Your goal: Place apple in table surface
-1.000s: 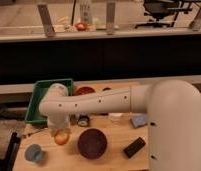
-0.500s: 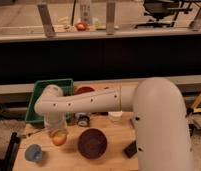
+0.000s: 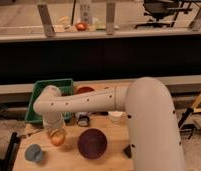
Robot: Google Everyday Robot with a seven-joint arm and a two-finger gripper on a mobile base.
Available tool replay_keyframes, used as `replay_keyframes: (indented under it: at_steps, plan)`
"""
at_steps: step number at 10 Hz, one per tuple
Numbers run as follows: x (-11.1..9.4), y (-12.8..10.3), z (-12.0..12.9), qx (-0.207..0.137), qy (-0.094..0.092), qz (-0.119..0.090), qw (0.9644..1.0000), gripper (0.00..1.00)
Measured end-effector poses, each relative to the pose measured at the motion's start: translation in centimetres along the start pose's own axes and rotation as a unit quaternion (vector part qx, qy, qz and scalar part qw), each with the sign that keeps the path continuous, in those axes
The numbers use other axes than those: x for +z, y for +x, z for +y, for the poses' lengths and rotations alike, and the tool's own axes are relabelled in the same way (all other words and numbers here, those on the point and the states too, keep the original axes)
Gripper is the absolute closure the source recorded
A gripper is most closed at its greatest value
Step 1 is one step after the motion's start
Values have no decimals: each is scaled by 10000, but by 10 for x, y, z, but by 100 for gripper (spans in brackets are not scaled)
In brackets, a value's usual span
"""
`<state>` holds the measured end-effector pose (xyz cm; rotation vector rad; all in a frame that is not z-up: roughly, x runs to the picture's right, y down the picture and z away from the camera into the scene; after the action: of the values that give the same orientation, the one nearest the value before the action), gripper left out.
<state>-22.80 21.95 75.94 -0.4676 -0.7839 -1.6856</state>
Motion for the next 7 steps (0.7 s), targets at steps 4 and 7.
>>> replay_keyframes:
  at_steps: [4, 7]
  plan:
    - [11, 6, -1, -11, -52, -69, 10000, 20]
    - [15, 9, -1, -12, -121, -110, 9999, 20]
